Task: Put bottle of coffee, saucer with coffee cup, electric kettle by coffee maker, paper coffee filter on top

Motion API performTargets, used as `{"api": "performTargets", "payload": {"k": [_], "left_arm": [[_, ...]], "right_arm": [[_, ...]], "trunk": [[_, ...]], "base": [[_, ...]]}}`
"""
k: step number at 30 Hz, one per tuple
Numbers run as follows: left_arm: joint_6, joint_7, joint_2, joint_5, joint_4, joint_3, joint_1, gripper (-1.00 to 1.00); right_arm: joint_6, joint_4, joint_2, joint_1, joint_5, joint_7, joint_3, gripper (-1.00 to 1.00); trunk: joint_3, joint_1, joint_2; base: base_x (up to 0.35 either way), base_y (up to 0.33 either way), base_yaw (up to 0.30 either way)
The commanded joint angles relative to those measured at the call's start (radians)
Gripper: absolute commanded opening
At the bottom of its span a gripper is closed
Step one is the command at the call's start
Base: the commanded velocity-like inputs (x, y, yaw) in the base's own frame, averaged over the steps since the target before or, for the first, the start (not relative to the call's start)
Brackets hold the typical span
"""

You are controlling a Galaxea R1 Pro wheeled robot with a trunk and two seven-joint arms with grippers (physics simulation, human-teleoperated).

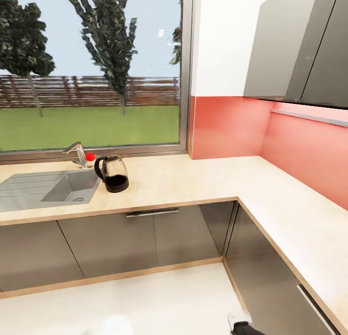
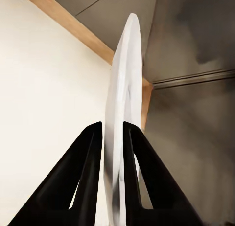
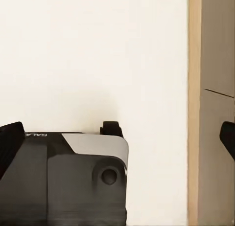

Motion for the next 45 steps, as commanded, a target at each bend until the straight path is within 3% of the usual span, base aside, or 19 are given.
{"api": "performTargets", "payload": {"k": [1, 4, 7, 12, 18, 19, 24, 33, 40, 45], "left_arm": [[-0.006, 0.0, 0.001, 0.003, 0.009, 0.0, -0.001, -1.0], [-0.007, 0.0, 0.002, 0.004, 0.016, 0.0, -0.001, -1.0], [-0.007, 0.011, 0.003, 0.005, 0.021, 0.0, -0.001, -1.0], [-0.004, 0.053, 0.022, 0.007, 0.023, 0.0, 0.0, -1.0], [-0.004, 0.08, 0.028, 0.008, 0.039, 0.001, 0.001, -1.0], [-0.003, 0.085, 0.043, 0.01, 0.044, 0.002, 0.012, -1.0], [-0.003, 0.086, 0.071, 0.062, 0.046, 0.002, 0.049, -1.0], [-0.005, 0.096, 0.095, 0.084, 0.057, 0.003, 0.088, -1.0], [-0.019, 0.245, 0.099, 0.086, 0.056, 0.009, 0.09, -1.0], [-0.039, 0.284, 0.099, 0.086, 0.056, 0.01, 0.09, -1.0]], "right_arm": [[0.007, -0.002, 0.001, 0.007, 0.01, -0.002, -0.008, 1.0], [0.028, -0.001, 0.005, 0.021, 0.01, -0.005, -0.008, 1.0], [0.084, -0.002, 0.036, 0.029, 0.01, -0.006, -0.008, 1.0], [0.096, -0.002, 0.047, 0.031, 0.009, -0.002, -0.009, 1.0], [0.096, -0.002, 0.053, 0.032, 0.009, 0.015, -0.008, 1.0], [0.096, -0.002, 0.062, 0.032, 0.01, 0.02, -0.008, 1.0], [0.092, -0.003, 0.067, 0.032, 0.01, 0.022, -0.008, 1.0], [0.092, -0.002, 0.064, 0.035, 0.013, 0.026, -0.008, 1.0], [0.071, -0.002, 0.044, 0.055, 0.014, 0.093, -0.008, 1.0], [0.002, -0.002, 0.014, 0.064, 0.015, 0.144, -0.008, 1.0]], "trunk": [[-0.002, 0.001, -0.002], [-0.002, 0.001, -0.002], [-0.002, 0.001, -0.002], [-0.002, 0.001, -0.002], [-0.002, 0.001, -0.002], [-0.002, 0.001, -0.002], [-0.002, 0.001, -0.002], [-0.005, 0.001, -0.002], [-0.008, 0.001, -0.002], [-0.011, 0.001, -0.002]], "base": [[0.0, 0.0, 0.0], [0.0, 0.0, 0.0], [0.0, 0.0, 0.0], [0.0, 0.0, 0.0], [0.0, 0.0, -0.043], [0.0, 0.0, -0.032], [0.0, 0.0, -0.008], [0.0, 0.0, 0.193], [0.0, 0.0, 0.267], [0.0, 0.0, 0.269]]}}
